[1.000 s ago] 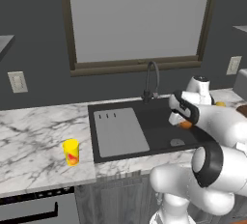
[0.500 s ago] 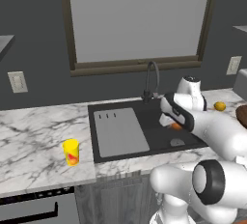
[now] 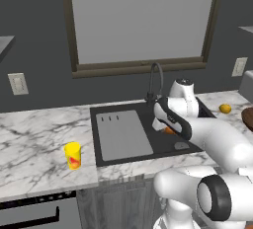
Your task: Remove the mango and lemon from the sink. Then move the bowl and cup from the counter to the sink for washing.
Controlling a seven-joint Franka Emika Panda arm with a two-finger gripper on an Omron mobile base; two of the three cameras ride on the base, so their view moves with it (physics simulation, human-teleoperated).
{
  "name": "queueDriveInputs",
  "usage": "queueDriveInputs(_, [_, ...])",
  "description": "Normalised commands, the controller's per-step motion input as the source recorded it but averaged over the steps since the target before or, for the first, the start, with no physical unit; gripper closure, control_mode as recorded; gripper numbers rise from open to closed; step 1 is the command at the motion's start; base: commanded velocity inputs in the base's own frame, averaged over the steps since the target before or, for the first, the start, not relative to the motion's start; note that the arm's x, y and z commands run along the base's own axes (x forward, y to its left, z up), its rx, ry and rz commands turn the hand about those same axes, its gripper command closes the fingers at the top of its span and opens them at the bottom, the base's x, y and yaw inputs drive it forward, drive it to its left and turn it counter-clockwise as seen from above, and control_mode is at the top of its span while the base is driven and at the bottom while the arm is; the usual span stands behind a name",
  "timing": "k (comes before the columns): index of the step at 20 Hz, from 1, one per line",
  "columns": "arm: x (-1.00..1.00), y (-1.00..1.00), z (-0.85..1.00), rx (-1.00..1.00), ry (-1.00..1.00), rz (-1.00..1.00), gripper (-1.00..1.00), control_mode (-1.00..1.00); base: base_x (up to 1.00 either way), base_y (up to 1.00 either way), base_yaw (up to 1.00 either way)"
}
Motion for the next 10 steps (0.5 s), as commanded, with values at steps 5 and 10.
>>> queueDriveInputs(5, [0.00, 0.47, 0.01, 0.00, 0.00, 0.01, 1.00, -1.00, 0.00, 0.00, 0.00])
queueDriveInputs(10, [0.04, 0.44, 0.00, 0.00, 0.02, 0.01, 1.00, -1.00, 0.00, 0.00, 0.00])
